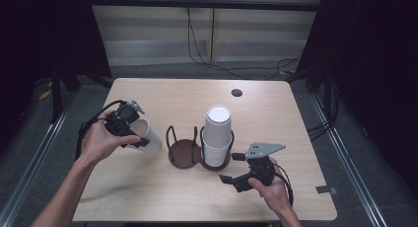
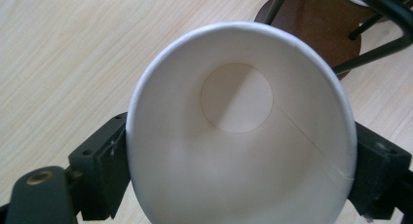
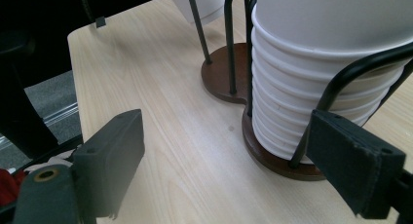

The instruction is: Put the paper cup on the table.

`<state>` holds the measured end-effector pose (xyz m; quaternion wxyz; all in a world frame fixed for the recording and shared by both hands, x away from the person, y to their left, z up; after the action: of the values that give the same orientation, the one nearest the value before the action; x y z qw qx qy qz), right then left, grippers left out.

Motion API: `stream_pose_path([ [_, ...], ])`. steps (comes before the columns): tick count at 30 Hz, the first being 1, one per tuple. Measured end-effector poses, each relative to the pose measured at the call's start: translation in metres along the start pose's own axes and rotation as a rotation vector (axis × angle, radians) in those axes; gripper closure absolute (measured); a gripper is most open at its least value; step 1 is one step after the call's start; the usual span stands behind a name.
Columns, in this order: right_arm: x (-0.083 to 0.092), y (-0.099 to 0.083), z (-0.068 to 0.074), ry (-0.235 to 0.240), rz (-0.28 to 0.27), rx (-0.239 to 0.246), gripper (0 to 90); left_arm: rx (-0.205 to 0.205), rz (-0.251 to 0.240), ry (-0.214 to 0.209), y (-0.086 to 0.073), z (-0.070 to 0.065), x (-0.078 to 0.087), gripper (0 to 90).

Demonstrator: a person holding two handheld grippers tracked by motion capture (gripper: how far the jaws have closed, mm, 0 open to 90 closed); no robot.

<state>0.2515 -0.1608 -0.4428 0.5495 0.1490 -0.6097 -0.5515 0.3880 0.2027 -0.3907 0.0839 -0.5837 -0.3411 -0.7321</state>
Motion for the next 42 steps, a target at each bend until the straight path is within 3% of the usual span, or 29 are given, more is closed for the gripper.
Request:
stream_pose_path([
  [1, 0.000, 0.000, 0.000, -0.001, 0.002, 0.001, 14.6, 0.021, 0.016, -0.001, 0.001, 0.002, -0.002, 13.0],
  [8, -0.001, -0.001, -0.001, 0.011, 0.000, -0.007, 14.6, 0.006, 0.080, -0.003, 0.005, 0.002, -0.018, 12.4],
  [12, -0.001, -0.001, 0.000, 0.008, 0.001, 0.000, 14.6, -0.016, 0.074, 0.027, 0.009, 0.001, -0.020, 11.1],
  [13, -0.001, -0.001, 0.000, 0.007, 0.001, 0.000, 14.6, -0.023, 0.084, 0.015, 0.010, 0.000, -0.021, 11.1],
  [15, -0.002, -0.002, -0.001, 0.007, 0.008, -0.003, 14.6, -0.039, 0.105, 0.039, 0.013, 0.000, -0.024, 11.0],
  [26, -0.003, -0.002, 0.000, 0.017, 0.015, 0.002, 14.6, -0.040, 0.109, 0.037, 0.018, -0.005, -0.035, 7.7],
  [35, -0.004, -0.002, 0.001, 0.025, 0.020, -0.001, 14.6, -0.040, 0.127, 0.008, 0.021, -0.009, -0.045, 5.7],
  [42, -0.005, -0.003, 0.001, 0.028, 0.032, 0.002, 14.6, -0.050, 0.110, 0.007, 0.017, -0.012, -0.054, 5.3],
])
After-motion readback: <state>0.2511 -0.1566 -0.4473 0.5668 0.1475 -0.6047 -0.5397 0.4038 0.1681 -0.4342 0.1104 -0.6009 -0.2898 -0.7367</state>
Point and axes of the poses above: each handheld gripper's, and its own axes: x roughly backward along the jaws, y roughly out of its top, z roughly to its left, the point moved 2 cm from there along -x, roughly forward along the jaws, and after that the axes turned 4 degrees about y, right-handed, at the moved point
